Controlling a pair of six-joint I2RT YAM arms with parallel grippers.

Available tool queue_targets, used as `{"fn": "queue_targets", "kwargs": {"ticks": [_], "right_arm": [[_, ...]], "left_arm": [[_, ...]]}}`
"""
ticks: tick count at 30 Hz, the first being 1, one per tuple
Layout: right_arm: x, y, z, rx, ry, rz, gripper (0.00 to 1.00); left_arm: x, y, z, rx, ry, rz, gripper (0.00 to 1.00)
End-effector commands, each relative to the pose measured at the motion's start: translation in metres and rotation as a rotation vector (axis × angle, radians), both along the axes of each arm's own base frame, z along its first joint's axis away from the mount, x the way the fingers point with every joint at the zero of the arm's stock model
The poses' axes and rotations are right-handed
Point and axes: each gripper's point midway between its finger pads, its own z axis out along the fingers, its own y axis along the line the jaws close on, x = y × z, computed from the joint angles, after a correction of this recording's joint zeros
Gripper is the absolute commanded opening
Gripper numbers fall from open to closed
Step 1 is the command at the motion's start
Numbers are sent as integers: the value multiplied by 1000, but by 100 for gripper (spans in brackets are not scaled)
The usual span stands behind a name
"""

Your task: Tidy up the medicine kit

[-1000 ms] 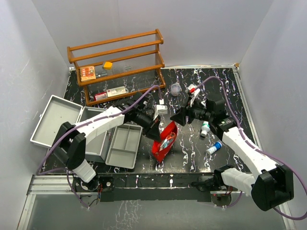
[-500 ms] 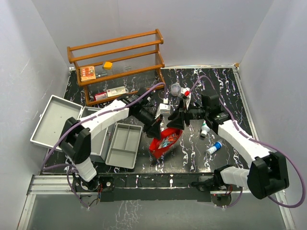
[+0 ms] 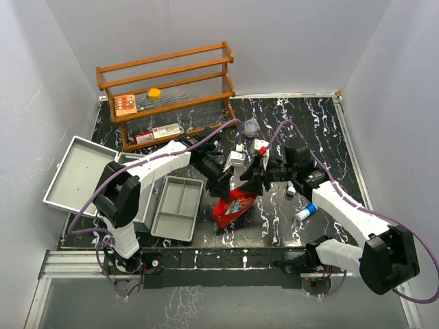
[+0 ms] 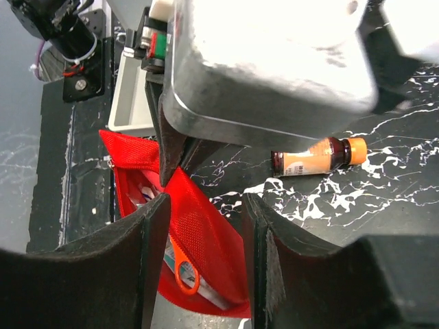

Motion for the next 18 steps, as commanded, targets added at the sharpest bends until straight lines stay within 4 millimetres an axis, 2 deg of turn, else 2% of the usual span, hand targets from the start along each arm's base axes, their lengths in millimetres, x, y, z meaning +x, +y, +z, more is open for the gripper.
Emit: {"fn": "queue_targets", "kwargs": {"ticks": [1, 5, 8, 14, 17, 18], "right_arm": [[4, 7, -6, -44, -97, 11, 44], [0, 8, -4, -45, -112, 37, 44], [-9, 7, -11, -73, -89, 61, 41], [-21, 10, -29, -129, -49, 74, 29], [-20, 9, -25, -128, -60, 66, 29], [-20, 9, -24, -128, -65, 60, 32]], "left_arm": [[-4, -5, 32, -125, -49, -51, 0], [-4, -1, 31, -117, -72, -54, 0], [0, -1, 29, -104, -95, -55, 0], [3, -4, 38, -126, -126, -78, 0], [3, -2, 39, -125, -135, -86, 0], [1, -1, 39, -123, -134, -89, 0]]}}
